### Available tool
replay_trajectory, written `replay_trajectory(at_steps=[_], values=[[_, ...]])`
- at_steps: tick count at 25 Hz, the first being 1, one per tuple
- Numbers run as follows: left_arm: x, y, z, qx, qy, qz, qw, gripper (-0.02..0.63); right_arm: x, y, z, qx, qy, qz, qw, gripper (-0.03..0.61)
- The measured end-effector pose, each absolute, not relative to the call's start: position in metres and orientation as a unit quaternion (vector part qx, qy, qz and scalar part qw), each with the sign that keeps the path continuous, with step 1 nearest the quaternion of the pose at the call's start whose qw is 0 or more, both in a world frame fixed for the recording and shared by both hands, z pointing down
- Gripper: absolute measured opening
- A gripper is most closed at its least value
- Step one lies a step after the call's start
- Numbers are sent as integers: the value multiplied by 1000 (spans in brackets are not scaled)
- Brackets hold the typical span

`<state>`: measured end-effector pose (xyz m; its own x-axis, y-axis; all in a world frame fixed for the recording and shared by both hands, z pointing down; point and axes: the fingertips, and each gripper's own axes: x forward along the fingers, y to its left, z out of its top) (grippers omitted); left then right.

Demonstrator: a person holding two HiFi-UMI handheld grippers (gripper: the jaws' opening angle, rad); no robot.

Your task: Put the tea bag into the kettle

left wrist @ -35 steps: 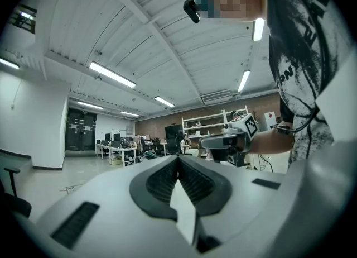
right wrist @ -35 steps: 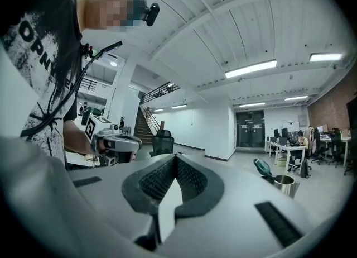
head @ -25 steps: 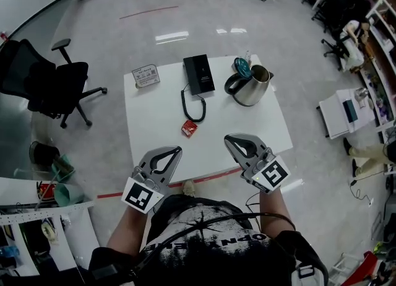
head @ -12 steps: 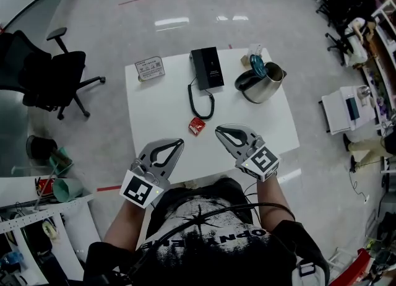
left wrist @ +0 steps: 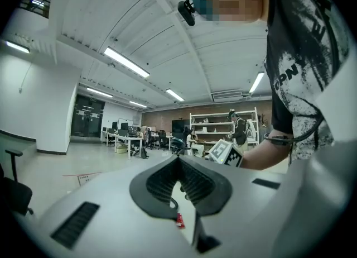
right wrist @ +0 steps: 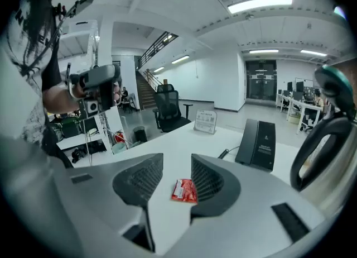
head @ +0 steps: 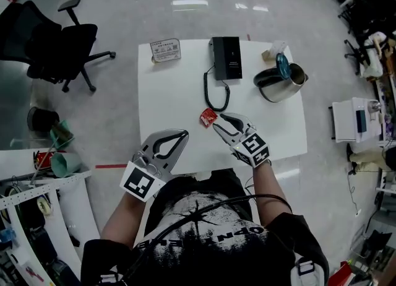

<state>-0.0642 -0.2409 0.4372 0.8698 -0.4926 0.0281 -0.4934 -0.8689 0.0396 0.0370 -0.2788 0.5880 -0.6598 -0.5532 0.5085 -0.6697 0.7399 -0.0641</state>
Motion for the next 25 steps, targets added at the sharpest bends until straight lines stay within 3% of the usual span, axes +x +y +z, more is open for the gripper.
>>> replay_trajectory(at_steps=[5, 15, 25], values=[[-76, -245, 447, 958, -282, 23, 40, 11, 35, -288, 648, 324, -881, 163, 302, 239], [-103, -239, 461, 941, -331, 42, 61, 11, 30, -304, 714, 324, -842, 214, 375, 335], [-125, -237, 470, 932, -352, 47, 70, 11, 15, -314, 726, 330, -832, 197, 398, 339]])
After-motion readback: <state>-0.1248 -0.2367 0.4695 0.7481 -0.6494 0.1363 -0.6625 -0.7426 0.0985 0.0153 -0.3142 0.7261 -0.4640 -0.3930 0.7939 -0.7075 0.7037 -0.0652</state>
